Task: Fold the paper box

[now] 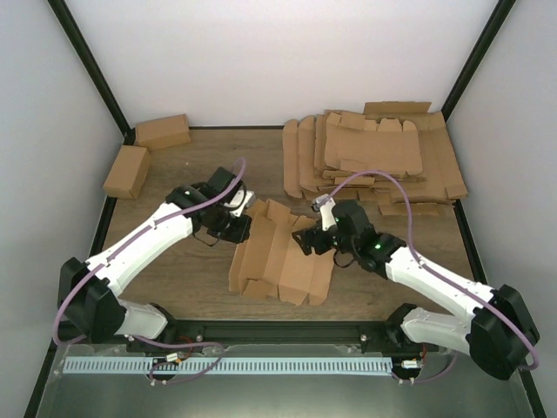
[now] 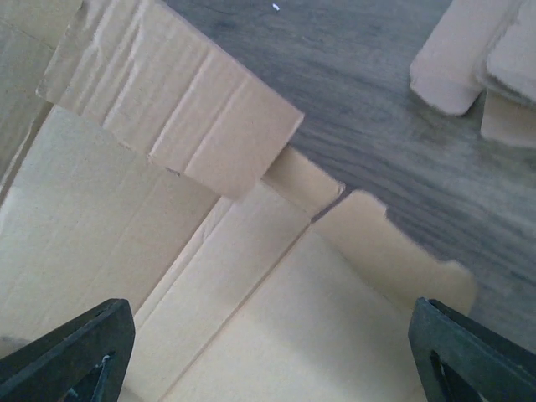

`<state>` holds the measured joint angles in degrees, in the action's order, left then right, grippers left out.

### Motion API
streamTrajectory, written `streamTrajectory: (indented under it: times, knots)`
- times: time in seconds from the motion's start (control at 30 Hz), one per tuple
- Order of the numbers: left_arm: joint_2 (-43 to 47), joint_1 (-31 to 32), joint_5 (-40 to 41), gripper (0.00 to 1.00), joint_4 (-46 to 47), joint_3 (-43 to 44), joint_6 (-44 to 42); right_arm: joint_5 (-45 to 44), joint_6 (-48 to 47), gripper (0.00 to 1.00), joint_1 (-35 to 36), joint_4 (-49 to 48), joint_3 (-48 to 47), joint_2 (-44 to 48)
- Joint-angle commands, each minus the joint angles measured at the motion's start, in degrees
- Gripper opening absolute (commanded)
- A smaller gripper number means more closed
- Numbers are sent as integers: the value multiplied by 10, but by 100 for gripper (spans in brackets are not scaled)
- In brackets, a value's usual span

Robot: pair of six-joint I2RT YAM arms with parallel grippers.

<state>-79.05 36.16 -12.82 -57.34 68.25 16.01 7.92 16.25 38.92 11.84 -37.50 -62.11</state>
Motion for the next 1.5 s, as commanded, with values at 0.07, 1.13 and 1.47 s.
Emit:
streamTrajectory:
  times: [0.07,1.13,1.47]
  knots:
    - [-14,18,14,4,-27,31,-9,-42,-133,92,32,-138,-6,-31]
    - [2,30,21,4,-21,25,-2,-68,-218,100,65,-261,7,-103]
    - [0,39,8,4,-12,19,2,-144,-259,100,66,-267,-12,-125]
